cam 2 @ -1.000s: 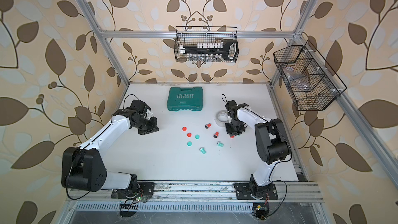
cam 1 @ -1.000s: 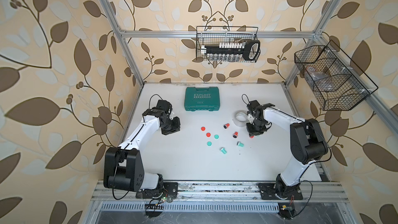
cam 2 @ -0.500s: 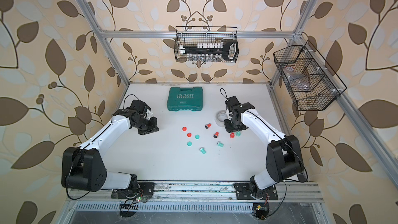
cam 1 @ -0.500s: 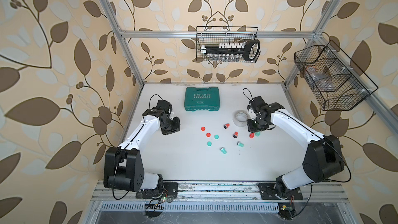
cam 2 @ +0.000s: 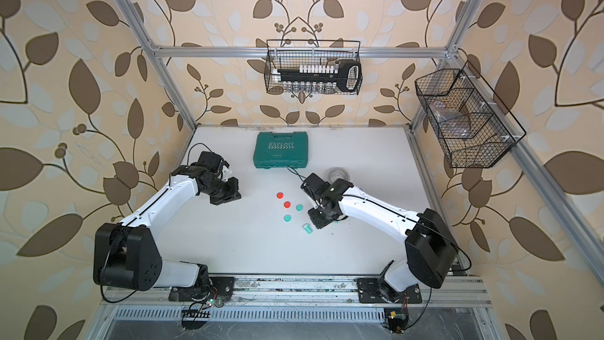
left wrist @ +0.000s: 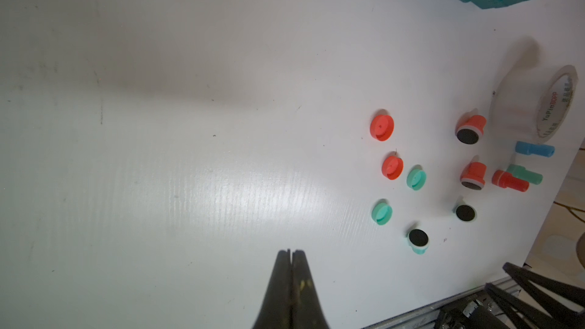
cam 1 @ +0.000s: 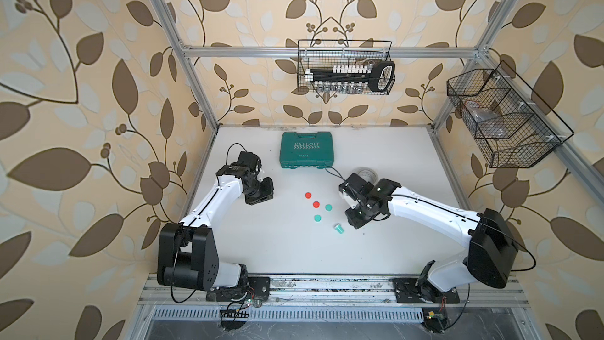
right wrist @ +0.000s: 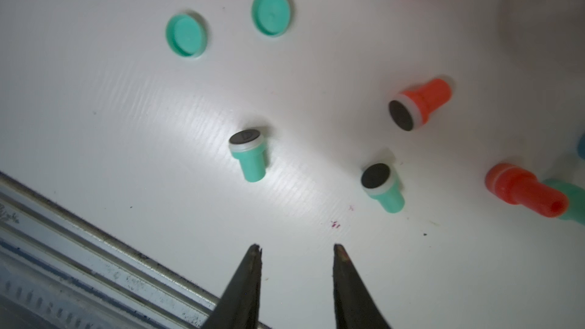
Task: Close the stamp cap
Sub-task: Pick up the stamp from the center of the board.
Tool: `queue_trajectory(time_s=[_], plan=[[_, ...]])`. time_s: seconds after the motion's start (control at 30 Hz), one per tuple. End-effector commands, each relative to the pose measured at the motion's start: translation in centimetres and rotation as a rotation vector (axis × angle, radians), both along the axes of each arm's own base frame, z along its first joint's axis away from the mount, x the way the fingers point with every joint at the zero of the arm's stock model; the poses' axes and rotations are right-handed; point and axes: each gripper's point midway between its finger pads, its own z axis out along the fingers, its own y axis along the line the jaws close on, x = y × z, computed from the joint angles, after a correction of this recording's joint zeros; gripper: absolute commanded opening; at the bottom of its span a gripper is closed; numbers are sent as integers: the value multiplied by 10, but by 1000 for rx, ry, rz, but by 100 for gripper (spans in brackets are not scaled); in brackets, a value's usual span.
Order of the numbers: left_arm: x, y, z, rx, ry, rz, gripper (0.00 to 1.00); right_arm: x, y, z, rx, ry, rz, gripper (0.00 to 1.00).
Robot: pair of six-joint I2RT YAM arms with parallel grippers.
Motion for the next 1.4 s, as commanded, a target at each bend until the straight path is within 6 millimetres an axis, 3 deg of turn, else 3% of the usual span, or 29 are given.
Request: queue_trajectory(time_s=[0.0,0.27,0.63,0.83,1.0,1.17,1.37], plan=[[1,-2,3,-22,-9,-11,5,-2,16,-14,4,-7,-51,34],[1,-3,3,-29,-10,-10,11,-6,31,-47,-70,16,-14,35],[1,-7,5,-50,-17,-20,17,-2,33,-70,-113,22,9,32],[2,-8,6,-61,-21,-23,22,-4,33,-81,-121,45,12,26],[2,-12,10,-84,-35,-32,31,-4,31,-81,-123,43,16,18],[3,-19,19,-129,-74,-49,33,-2,31,-75,-112,23,20,6],[2,-39,39,-229,-151,-101,35,5,44,-46,8,-63,65,3]])
